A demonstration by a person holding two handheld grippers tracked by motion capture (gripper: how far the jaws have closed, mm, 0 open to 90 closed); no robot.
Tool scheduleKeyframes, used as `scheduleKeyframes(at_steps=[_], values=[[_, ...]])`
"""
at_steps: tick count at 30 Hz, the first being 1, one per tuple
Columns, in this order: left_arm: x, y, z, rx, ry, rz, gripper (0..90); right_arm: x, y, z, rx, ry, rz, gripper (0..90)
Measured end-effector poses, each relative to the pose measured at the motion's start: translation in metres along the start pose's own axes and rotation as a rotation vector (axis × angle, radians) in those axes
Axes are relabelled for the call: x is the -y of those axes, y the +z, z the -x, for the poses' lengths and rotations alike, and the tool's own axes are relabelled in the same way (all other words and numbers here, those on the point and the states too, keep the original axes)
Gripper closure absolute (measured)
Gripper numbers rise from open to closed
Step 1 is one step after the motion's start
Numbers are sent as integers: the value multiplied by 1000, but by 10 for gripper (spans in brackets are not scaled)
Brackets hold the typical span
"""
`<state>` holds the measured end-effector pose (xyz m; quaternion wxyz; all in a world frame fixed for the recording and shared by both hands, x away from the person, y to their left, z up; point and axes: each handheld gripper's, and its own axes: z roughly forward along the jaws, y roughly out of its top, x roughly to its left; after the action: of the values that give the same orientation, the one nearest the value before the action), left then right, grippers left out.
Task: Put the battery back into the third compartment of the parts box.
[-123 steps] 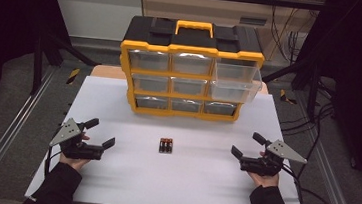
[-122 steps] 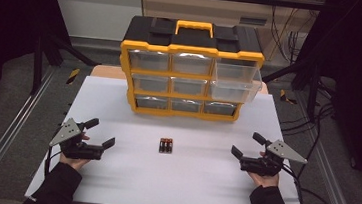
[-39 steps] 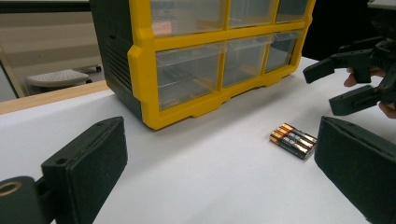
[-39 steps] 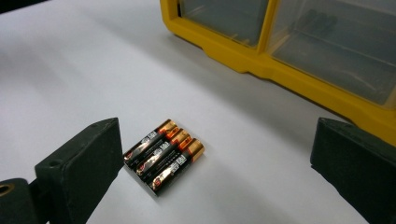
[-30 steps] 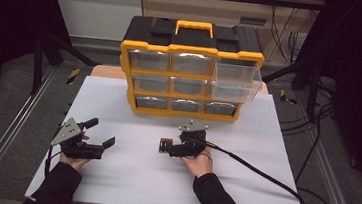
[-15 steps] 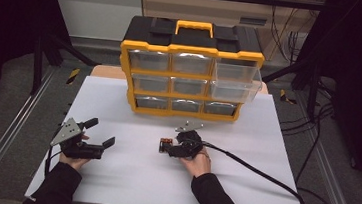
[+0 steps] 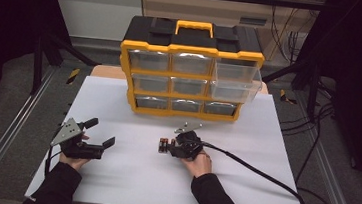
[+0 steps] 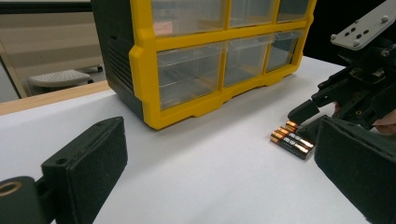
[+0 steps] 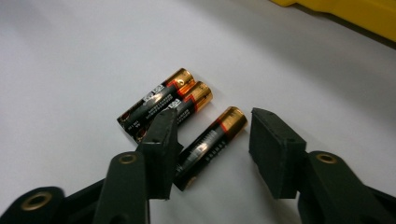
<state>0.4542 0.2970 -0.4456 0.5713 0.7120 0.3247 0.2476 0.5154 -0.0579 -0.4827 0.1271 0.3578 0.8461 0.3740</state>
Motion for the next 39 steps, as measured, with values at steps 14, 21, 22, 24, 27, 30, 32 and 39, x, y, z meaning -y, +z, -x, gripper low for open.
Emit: scheduleKeyframes(at_steps=[14,21,22,24,27,30,32,39], values=[[0,0,0,0,2,1,20,-1,-3,1,10,-4,-25,761],[0,0,0,-1,4,-1,20,-1,-3,3,6,2,-29,769],[0,0,0,-1,4,-1,20,-2,-3,3,1,5,-33,769],[0,0,0,-1,5,-2,20,-2,-4,4,1,7,-39,769],[0,0,0,-1,5,-3,20,-4,-7,4,-12,12,-33,770],[0,0,0,-2,5,-3,20,-6,-9,4,-16,22,-30,770],[0,0,0,-4,6,-3,20,-7,-11,5,-19,19,-32,770],[0,0,0,-4,5,-4,20,-12,-22,5,-25,4,-16,770]])
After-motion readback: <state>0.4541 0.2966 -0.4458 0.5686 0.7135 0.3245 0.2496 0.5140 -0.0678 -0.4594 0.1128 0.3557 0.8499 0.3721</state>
